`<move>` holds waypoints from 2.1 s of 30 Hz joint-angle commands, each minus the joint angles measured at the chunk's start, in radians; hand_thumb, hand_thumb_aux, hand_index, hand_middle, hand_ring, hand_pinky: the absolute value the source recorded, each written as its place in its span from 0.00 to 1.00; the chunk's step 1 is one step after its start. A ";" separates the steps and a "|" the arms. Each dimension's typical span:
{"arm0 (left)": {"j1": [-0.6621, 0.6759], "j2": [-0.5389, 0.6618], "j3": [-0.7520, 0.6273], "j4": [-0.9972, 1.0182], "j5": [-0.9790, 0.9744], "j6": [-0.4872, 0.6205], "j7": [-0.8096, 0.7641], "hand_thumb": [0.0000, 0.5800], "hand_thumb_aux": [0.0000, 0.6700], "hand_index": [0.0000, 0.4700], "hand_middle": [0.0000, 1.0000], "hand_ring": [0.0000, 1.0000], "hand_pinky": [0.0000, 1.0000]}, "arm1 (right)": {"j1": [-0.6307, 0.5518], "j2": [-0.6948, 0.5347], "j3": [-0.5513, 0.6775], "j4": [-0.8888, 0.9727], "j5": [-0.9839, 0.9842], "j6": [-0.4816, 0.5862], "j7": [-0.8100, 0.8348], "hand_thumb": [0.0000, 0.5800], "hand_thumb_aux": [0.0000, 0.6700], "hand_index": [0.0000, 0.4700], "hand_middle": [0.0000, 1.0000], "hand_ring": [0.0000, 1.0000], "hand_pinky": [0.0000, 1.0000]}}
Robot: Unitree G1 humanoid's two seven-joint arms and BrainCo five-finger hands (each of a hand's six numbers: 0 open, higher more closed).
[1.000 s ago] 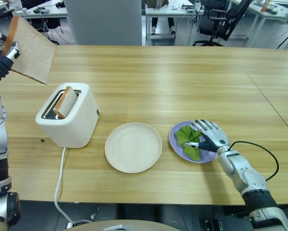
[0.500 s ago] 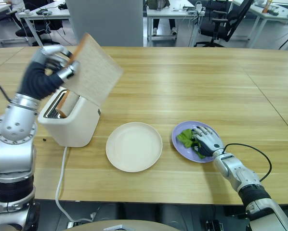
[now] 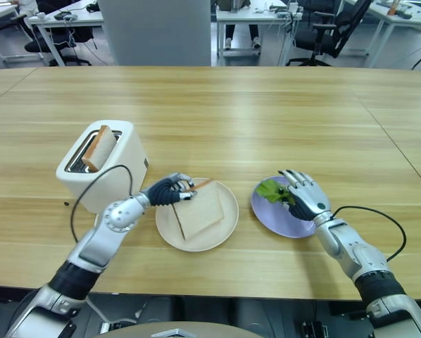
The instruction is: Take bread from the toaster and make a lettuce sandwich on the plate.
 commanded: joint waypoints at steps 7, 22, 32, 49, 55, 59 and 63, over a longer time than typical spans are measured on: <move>-0.218 -0.057 -0.113 0.469 0.190 -0.281 0.168 1.00 1.00 0.98 1.00 1.00 1.00 | 0.036 0.014 -0.031 -0.198 0.045 -0.017 0.067 1.00 1.00 0.98 0.00 0.00 0.00; -0.204 0.057 -0.185 0.364 0.430 -0.268 0.153 0.00 0.00 0.00 0.00 0.00 0.00 | -0.042 0.150 0.031 -0.301 0.040 -0.027 0.215 1.00 1.00 0.98 0.00 0.00 0.00; -0.093 0.208 -0.032 -0.074 0.517 -0.052 0.007 0.00 0.00 0.00 0.00 0.00 0.00 | -0.088 0.258 0.153 -0.213 0.005 -0.038 0.277 1.00 1.00 0.98 0.00 0.00 0.00; 0.123 0.283 0.436 -0.540 0.550 0.189 -0.039 0.00 0.00 0.00 0.00 0.00 0.00 | -0.109 0.323 0.304 -0.019 -0.087 -0.034 0.245 0.70 0.45 0.44 0.00 0.00 0.00; 0.125 0.298 0.489 -0.516 0.578 0.211 -0.022 0.00 0.00 0.00 0.00 0.00 0.00 | -0.114 0.324 0.317 -0.023 -0.113 -0.017 0.238 0.08 0.04 0.04 0.00 0.00 0.00; 0.133 0.318 0.500 -0.456 0.608 0.235 -0.026 0.00 0.00 0.00 0.00 0.00 0.00 | -0.111 0.307 0.309 -0.053 -0.105 -0.002 0.252 0.00 0.00 0.00 0.00 0.00 0.00; 0.124 0.324 0.459 -0.338 0.615 0.248 -0.030 0.00 0.00 0.00 0.00 0.00 0.00 | -0.083 0.269 0.276 -0.142 -0.072 0.016 0.295 0.00 0.00 0.00 0.00 0.00 0.00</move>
